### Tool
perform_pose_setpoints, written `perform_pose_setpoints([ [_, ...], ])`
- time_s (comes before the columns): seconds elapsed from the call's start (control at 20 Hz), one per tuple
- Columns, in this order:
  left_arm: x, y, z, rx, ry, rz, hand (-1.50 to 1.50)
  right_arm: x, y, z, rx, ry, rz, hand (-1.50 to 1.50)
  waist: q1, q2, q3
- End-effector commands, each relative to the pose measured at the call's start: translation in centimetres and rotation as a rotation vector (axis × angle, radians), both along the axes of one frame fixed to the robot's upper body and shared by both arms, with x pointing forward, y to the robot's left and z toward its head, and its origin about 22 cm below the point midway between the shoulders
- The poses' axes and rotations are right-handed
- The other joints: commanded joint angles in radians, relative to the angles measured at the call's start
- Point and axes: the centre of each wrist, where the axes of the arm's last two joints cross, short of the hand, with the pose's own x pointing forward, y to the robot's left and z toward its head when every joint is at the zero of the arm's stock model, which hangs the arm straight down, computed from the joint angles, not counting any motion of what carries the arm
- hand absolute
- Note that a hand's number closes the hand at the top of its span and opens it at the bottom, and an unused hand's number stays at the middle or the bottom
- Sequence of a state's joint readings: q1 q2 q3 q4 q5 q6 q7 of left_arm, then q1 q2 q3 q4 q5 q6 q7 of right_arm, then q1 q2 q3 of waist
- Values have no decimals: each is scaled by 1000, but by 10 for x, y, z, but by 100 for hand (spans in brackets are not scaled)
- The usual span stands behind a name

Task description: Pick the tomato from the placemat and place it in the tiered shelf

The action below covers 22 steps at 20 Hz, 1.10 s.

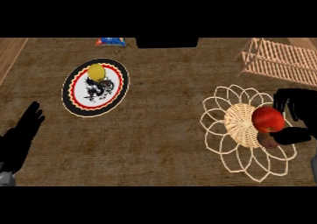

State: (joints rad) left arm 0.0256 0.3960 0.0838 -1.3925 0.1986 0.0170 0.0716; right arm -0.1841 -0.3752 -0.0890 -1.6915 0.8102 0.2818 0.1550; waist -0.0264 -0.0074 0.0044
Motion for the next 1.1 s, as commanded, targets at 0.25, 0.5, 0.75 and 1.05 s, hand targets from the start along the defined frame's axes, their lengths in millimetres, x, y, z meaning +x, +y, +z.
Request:
perform_pose_setpoints([
  [0.25,-5,6,-8,21,12,4,0,-28,-130,76,410,-150,102,150,-3,3,-5],
  [0.5,-4,-5,-1,3,-17,-14,0,-56,-184,130,450,-219,70,150,18,4,-5],
  [0.75,1,-5,11,27,-7,-25,0,-67,-201,174,501,-258,50,150,24,5,-5],
  [1.05,9,7,7,22,-25,-26,0,-66,-213,213,376,-357,-83,150,31,9,-5],
])
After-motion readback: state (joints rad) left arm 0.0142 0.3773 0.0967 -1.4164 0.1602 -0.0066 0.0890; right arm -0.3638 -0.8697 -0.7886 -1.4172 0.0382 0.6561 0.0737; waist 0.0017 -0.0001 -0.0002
